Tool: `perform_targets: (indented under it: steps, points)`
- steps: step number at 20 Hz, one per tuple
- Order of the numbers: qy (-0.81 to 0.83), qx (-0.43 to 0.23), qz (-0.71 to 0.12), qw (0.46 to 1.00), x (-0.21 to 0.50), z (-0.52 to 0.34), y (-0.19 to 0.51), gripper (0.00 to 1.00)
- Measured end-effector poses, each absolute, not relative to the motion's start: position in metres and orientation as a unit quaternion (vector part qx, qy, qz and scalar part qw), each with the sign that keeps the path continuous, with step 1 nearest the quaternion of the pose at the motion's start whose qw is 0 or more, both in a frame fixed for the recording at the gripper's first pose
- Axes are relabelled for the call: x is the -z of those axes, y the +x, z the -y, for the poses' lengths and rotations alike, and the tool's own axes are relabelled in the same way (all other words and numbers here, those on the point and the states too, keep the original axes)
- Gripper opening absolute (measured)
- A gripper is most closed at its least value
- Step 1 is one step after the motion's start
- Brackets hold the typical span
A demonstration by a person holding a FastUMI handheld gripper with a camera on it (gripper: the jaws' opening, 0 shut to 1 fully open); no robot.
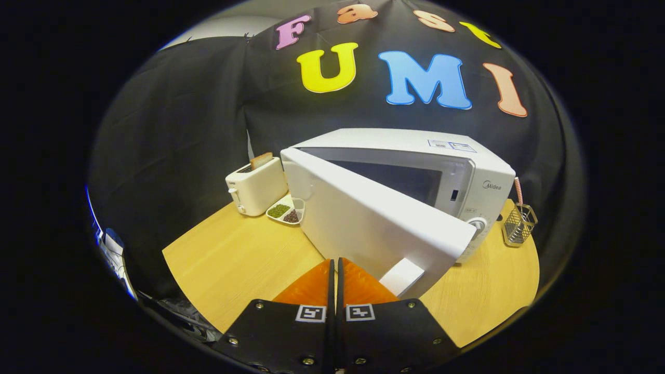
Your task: Open the microwave, put the food inside, and close the microwave door.
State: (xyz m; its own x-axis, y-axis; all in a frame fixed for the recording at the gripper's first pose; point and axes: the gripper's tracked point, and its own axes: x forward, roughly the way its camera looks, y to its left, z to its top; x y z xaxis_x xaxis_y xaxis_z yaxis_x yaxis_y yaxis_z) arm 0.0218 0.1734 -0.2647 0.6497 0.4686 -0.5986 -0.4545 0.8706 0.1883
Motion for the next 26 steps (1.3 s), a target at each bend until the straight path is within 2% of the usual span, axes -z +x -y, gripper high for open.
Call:
perform_targets:
  steps: [8, 26]
  points:
    - [0.001, -0.218, -0.335, 0.917, 0.278, -0.155, 0.062, 0.00]
    - [0.019, -0.091, -0.332, 0.939, 0.297, -0.111, 0.158, 0.00]
